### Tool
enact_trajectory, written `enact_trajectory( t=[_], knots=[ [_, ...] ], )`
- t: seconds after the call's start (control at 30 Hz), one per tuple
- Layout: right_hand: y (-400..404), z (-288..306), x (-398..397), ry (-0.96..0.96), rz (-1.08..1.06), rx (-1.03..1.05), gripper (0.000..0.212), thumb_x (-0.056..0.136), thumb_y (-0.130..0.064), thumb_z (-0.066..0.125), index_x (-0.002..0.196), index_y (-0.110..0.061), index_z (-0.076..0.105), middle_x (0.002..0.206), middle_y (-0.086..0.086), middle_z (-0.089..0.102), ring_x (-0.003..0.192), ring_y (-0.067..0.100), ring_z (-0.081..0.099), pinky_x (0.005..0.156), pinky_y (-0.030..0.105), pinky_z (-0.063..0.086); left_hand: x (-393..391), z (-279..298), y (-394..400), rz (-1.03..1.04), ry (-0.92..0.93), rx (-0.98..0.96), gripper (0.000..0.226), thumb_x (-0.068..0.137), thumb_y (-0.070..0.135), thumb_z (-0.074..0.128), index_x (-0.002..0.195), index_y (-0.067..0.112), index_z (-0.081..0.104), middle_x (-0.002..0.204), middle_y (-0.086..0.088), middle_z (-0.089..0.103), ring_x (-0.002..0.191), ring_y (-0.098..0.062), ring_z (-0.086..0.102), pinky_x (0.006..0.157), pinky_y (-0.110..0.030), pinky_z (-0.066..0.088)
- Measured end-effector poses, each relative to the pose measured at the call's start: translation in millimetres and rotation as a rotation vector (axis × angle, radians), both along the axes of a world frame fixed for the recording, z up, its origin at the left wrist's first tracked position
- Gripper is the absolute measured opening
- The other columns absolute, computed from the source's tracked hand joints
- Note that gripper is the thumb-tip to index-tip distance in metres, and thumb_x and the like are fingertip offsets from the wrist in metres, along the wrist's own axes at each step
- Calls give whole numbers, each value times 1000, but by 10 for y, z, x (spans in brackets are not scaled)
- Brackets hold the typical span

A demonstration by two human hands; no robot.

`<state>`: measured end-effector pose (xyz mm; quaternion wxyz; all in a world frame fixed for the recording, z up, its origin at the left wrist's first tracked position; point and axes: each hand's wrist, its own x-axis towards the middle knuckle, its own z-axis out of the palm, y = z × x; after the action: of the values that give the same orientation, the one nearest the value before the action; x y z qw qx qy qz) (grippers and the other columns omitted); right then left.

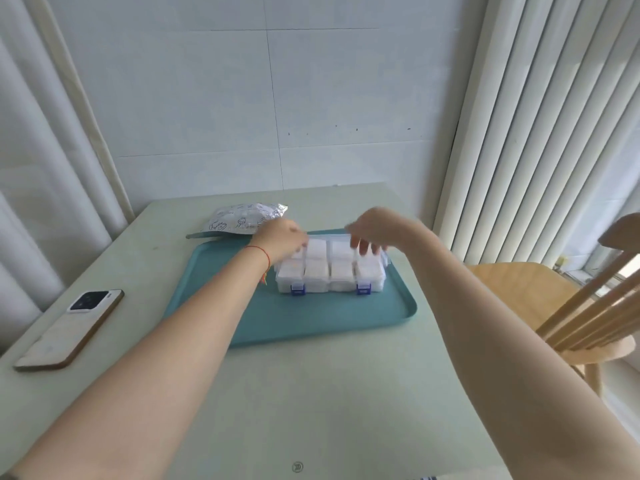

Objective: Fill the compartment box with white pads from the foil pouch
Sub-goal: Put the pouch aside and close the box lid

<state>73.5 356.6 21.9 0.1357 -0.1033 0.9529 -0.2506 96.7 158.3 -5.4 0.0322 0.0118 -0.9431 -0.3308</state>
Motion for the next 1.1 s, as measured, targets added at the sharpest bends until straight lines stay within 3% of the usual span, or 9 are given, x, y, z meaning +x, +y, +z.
enact_trajectory(
  t=[0.07,0.17,0.23,0.3,0.5,0.6,0.73,0.83,1.1],
  knots=[
    [-100,-46,129,-148,170,351,29,95,-40,55,88,-14,66,83,2,65,69,18,63,63,29,52,82,-82,31,-134,-121,-234,10,85,23,62,78,20,68,78,3,61,76,-18,57,69,-25,44],
    [-166,-123,300,-41,259,602,22,86,-28,69,95,-9,61,79,3,58,66,19,59,58,28,48,174,-177,41,-152,-46,-384,18,85,26,65,102,25,73,105,5,66,102,-15,60,89,-25,47],
    [-168,-203,317,62,215,593,10,88,-12,63,96,-9,57,81,5,54,63,18,50,55,26,41,209,-232,20,-133,32,-382,21,87,28,66,106,24,73,113,3,66,105,-17,59,89,-25,44],
    [-134,-315,263,157,138,495,20,88,-3,55,108,-8,54,99,9,55,75,23,49,62,27,40,213,-299,14,-103,96,-363,21,90,28,64,108,21,72,116,-1,64,107,-20,57,86,-26,42],
    [-24,-582,100,414,61,425,34,86,-12,58,118,-13,48,120,11,46,117,29,43,79,34,38,91,-481,47,-129,136,-519,31,87,31,62,116,20,55,122,-3,58,107,-28,55,81,-32,44],
    [-90,-628,84,437,63,457,48,85,-29,65,125,-14,44,124,11,45,122,30,39,74,34,39,37,-482,110,-146,171,-661,38,84,32,65,115,17,48,117,-6,59,103,-32,57,72,-34,43],
    [-249,-744,31,489,34,580,59,82,-17,68,131,-12,37,127,9,42,120,29,38,72,30,41,-35,-503,237,-99,168,-828,49,83,33,67,121,15,41,118,-9,55,104,-31,58,65,-34,38],
    [-317,-781,8,459,3,597,63,78,-13,70,130,-9,35,127,10,41,120,30,38,83,38,53,-62,-513,261,-74,144,-813,54,78,30,71,120,14,41,120,-7,53,108,-29,56,66,-33,37],
    [-362,-742,21,374,4,643,74,75,-22,74,133,-5,30,130,11,36,124,31,34,87,44,53,-65,-598,286,-22,141,-765,57,74,25,70,121,15,40,125,-4,48,115,-24,48,75,-30,36]
  ],
)
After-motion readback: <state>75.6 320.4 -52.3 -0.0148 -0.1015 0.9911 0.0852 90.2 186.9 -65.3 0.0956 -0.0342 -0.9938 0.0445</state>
